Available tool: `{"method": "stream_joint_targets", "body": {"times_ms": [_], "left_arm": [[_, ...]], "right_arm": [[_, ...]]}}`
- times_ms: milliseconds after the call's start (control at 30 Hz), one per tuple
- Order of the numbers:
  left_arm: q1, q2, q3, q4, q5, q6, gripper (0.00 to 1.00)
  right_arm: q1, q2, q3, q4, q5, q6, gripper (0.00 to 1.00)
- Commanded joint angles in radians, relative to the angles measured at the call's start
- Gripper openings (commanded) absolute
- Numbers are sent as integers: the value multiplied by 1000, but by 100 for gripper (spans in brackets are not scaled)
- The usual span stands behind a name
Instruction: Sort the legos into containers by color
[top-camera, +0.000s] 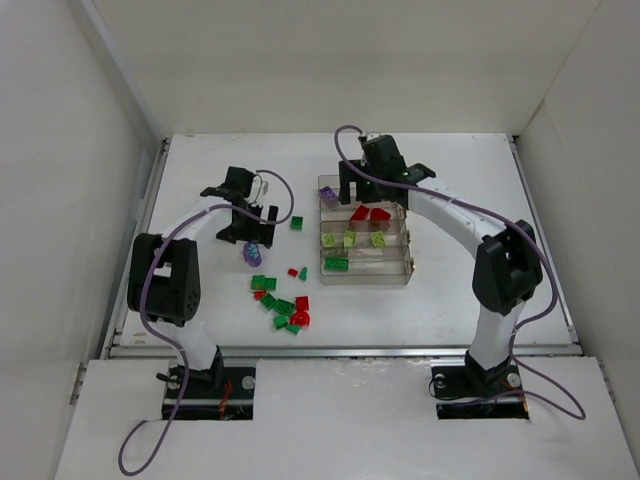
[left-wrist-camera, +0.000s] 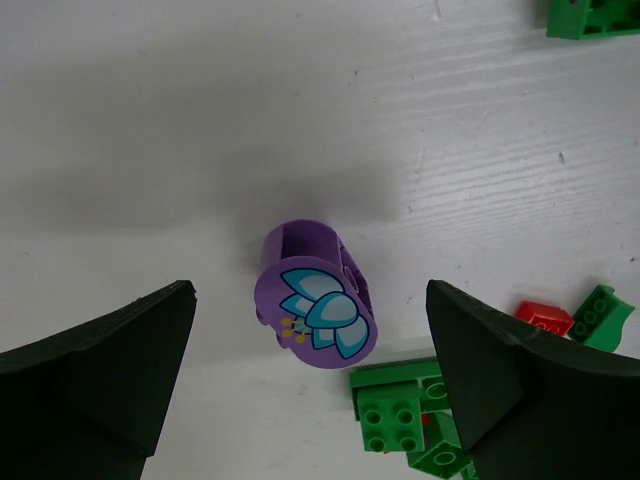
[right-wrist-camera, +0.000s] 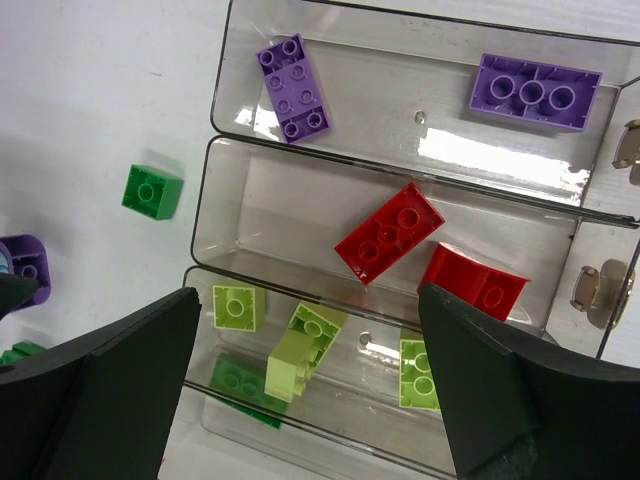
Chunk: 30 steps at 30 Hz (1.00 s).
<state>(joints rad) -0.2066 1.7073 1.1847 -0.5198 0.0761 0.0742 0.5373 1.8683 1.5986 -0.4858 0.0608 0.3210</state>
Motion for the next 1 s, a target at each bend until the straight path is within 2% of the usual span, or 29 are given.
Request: {"method": "stream_joint_targets", "body": {"times_ms": [0,367,633,667,700,800,833,967], "left_arm": [[4,-6,-28,-5,-27,-151,99],[13,21,-69,32,-72,-191,78],[22,60,-69,12,27,-211,53],[22,60,-69,12,27,-211,49],[22,60,-60,12,27,-211,35],[22,60,-33,12,14,-202,5],[22,60,-21,12,5,-202,0],[22,49,64,12,17,-146,0]], "right_arm": [[6,-66,-5,38,7,10,95],[6,-66,-14,38,7,10,95],[6,-75,-14,29,7,10,95],[6,-75,-14,29,7,10,95],[6,-75,-14,29,7,10,95],[6,-75,-14,29,7,10,95],[6,-75,-14,29,7,10,95],[6,-75,-14,29,19,10,95]]}}
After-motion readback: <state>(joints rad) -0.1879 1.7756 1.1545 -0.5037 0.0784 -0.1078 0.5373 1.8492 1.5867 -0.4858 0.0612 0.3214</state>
